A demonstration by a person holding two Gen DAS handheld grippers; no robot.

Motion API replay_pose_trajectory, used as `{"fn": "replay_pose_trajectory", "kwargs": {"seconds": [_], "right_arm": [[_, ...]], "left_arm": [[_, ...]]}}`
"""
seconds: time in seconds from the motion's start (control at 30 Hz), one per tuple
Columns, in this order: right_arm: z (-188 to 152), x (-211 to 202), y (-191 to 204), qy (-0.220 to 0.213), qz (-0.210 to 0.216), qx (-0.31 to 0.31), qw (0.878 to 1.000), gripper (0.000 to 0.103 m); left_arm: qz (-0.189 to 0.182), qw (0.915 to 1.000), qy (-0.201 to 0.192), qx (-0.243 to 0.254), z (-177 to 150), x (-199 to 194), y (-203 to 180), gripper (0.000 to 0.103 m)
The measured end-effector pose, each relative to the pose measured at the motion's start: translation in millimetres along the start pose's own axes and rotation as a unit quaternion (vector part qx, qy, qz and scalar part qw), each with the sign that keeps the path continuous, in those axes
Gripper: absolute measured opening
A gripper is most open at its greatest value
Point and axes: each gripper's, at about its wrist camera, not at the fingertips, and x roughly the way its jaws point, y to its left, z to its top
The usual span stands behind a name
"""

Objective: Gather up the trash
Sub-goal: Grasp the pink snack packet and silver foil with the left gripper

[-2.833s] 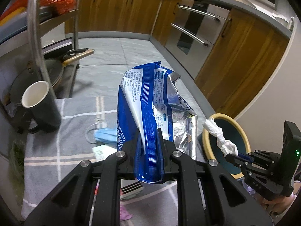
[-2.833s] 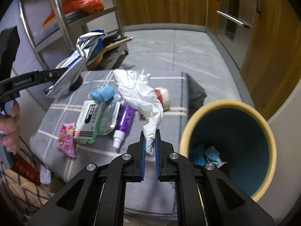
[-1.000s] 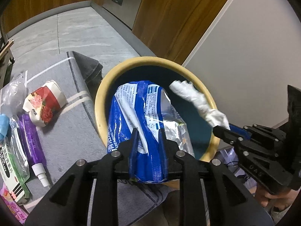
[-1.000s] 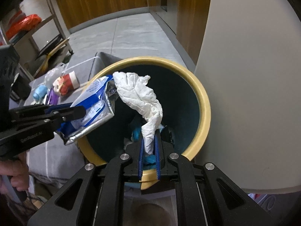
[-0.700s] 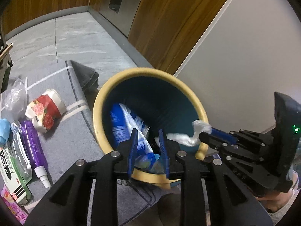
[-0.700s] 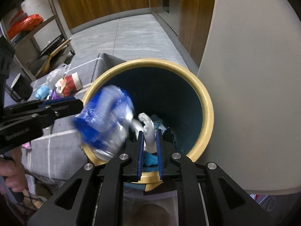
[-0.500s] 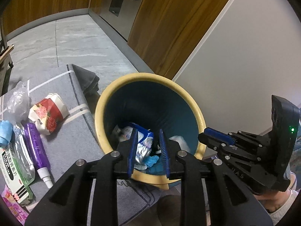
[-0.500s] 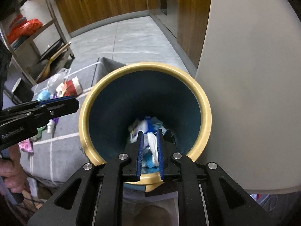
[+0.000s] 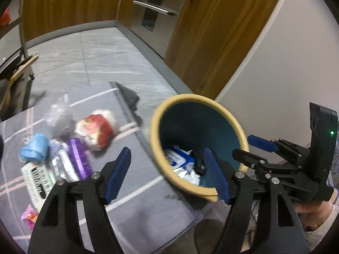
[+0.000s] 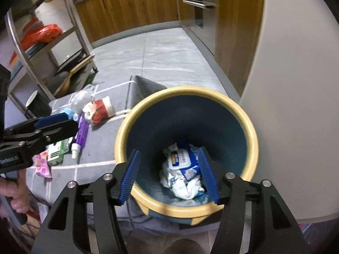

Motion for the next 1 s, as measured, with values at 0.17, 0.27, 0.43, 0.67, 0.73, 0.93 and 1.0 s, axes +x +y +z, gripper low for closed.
{"fn": "replay_pose_trajectory", "kwargs": {"seconds": [0.17,0.27,0.43,0.67,0.73,0.93,1.0], "right_arm": [[3.1,8.6,20.4,0.006,0.012,-0.014,1.000,0.066],[4.7,11.6,33.7,0.006,0.020,-0.022,1.000,0.068],[8.4,17.7,57.3,0.010,0.032,-0.035,0.999,0.073],[13.9,28.8,90.4,0.016,0.050,-0.047,0.998,0.081],[15.2,31.8,99.0,0.018,0.054,-0.050,0.997,0.082],[18.7,37.7,120.9,0.021,0.069,-0.055,0.996,0.083],[19.5,38.9,127.6,0.021,0.074,-0.057,0.995,0.083]], "left_arm": [[0.022,0.9996,0.002,-0.020,-10.8,-14.1,30.9,0.072],[0.036,0.9987,0.003,-0.035,-19.3,-23.5,52.0,0.072],[0.060,0.9963,-0.001,-0.061,-34.5,-45.5,85.9,0.073],[0.097,0.9895,0.003,-0.107,-63.7,-68.8,135.7,0.074],[0.103,0.9869,0.006,-0.124,-73.1,-74.2,148.1,0.074],[0.124,0.9788,0.027,-0.161,-107.3,-81.3,174.3,0.074],[0.129,0.9768,0.035,-0.167,-118.6,-80.9,178.5,0.074]]}}
